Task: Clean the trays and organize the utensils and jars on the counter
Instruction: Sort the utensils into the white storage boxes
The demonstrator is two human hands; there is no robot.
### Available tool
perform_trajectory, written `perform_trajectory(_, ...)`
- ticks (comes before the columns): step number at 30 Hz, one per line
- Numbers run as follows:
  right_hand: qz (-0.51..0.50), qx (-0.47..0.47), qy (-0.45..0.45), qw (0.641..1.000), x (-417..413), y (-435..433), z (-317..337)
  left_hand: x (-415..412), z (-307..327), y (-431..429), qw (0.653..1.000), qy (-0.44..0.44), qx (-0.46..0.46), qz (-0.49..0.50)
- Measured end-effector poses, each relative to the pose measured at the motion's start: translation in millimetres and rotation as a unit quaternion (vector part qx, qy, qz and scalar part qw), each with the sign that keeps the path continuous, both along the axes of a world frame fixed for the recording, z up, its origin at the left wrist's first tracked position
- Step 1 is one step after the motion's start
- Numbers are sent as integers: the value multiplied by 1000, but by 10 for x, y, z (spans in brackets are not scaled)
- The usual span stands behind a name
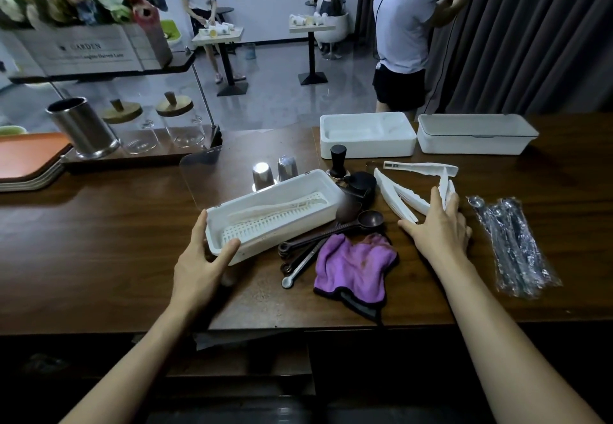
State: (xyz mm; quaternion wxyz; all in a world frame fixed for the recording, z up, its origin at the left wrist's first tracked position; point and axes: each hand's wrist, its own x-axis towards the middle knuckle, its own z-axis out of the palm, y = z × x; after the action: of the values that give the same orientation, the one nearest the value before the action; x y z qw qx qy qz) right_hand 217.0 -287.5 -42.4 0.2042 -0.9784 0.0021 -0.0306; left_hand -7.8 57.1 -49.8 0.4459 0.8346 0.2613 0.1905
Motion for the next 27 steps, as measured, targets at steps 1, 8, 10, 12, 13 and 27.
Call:
perform_trajectory(1, -2, 1, -6, 1000, -12, -1, 4, 0, -2, 4, 1000, 0, -1, -1)
perform_trajectory(8, -10, 18, -27, 999, -99, 16, 93, -7, -10, 25, 1000, -6, 1, -12)
perform_trajectory(10, -5, 34, -27, 999, -119, 47, 146, -5, -14, 29, 1000, -8, 1, -11)
perform_trajectory(12, 14, 56, -41, 997, -156, 104, 217, -4, -21, 41, 1000, -6, 3, -10)
perform_trajectory(13, 29, 70, -55, 996, -184, 144, 258, -6, -26, 45, 1000, -7, 3, -9)
perform_trajectory(27, 144, 227, -28, 963, -568, 948, 707, -28, 49, 33, 999, -44, 20, -18)
